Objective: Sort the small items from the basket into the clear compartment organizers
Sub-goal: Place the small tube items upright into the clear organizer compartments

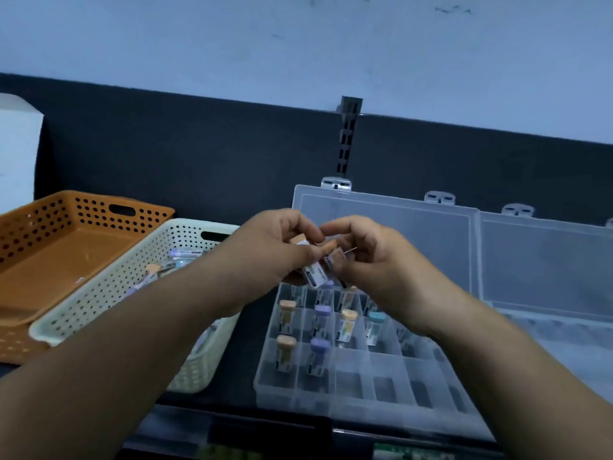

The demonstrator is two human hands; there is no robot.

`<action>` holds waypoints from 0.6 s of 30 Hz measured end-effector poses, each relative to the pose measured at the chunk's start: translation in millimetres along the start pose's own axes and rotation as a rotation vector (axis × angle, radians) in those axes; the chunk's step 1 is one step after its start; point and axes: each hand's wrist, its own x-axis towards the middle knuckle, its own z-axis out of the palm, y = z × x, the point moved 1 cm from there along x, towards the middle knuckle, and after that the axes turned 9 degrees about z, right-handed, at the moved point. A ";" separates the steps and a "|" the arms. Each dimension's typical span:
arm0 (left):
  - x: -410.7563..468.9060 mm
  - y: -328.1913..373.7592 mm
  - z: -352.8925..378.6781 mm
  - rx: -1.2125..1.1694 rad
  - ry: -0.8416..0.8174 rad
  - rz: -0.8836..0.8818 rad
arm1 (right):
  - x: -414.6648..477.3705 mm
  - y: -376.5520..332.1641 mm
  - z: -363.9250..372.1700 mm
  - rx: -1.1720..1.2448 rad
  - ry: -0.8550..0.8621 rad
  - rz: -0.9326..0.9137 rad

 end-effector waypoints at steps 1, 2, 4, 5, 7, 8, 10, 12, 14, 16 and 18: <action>-0.1 1.1 5.4 0.051 -0.013 0.016 | -5.2 2.2 -5.1 -0.066 0.006 -0.004; -0.4 1.7 10.8 0.088 -0.030 0.029 | -10.9 4.6 -10.2 -0.098 0.007 0.001; -2.1 2.7 20.3 0.118 -0.066 0.052 | -21.9 10.9 -19.6 -0.084 0.004 0.020; -3.4 3.1 25.0 0.125 -0.087 0.058 | -27.4 15.7 -24.1 -0.062 0.003 0.036; -7.0 3.2 34.6 0.116 -0.127 0.053 | -37.3 26.3 -30.4 -0.046 0.008 0.073; -8.7 1.4 39.0 0.116 -0.149 0.045 | -41.6 31.9 -32.2 -0.061 0.011 0.093; -11.6 -4.0 46.8 0.173 -0.190 0.026 | -48.0 43.9 -32.9 -0.108 0.007 0.124; -14.0 -12.1 53.6 0.254 -0.215 0.003 | -52.6 56.6 -32.4 -0.185 0.011 0.144; -17.2 -19.6 58.6 0.346 -0.228 0.003 | -55.8 68.6 -31.2 -0.288 0.036 0.157; -21.4 -24.7 64.5 0.429 -0.260 0.039 | -59.1 76.3 -30.0 -0.397 0.060 0.149; -24.8 -29.7 69.5 0.533 -0.299 0.100 | -61.5 81.5 -27.4 -0.497 0.057 0.122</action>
